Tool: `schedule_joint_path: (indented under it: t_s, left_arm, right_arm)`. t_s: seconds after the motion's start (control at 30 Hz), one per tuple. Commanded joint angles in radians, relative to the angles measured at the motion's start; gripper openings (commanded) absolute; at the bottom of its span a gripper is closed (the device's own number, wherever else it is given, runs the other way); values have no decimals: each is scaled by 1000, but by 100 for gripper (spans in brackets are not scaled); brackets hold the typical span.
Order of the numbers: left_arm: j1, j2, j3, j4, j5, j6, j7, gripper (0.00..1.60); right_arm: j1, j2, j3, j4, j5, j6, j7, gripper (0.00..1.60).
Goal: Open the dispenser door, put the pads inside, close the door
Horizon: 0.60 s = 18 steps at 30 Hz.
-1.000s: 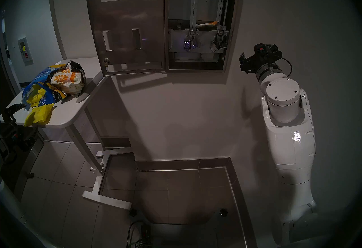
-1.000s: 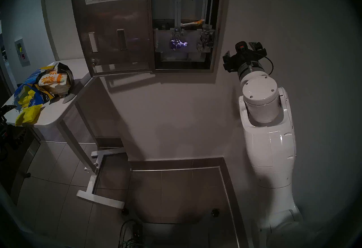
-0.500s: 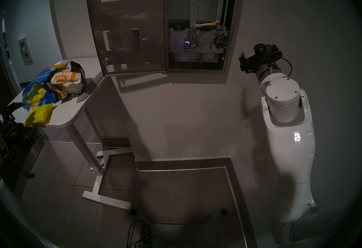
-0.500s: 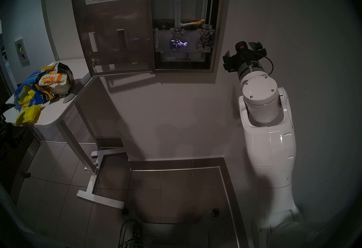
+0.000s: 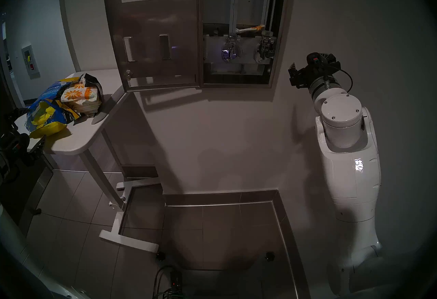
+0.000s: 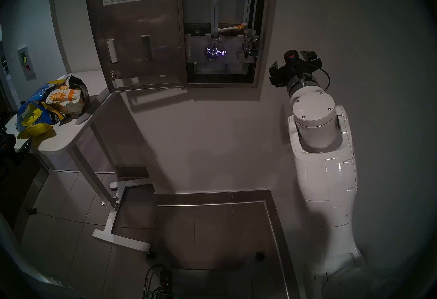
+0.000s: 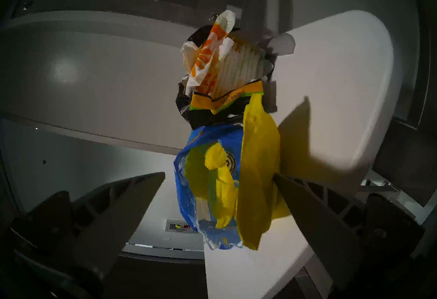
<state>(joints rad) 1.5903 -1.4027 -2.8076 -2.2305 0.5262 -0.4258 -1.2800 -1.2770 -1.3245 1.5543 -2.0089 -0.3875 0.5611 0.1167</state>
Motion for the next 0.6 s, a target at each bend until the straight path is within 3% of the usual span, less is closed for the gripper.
schedule_joint_path:
  t_s: [0.0,0.57]
  left_arm:
    - [-22,16,-3,-22,6,-5,23,160]
    - [-8,25,-20,-1,39,1,-3,160]
  right_arm:
    - [26,0,2,-28,-2,-13,-8,160]
    - [26,0,2,-28,-2,-13,-8,160]
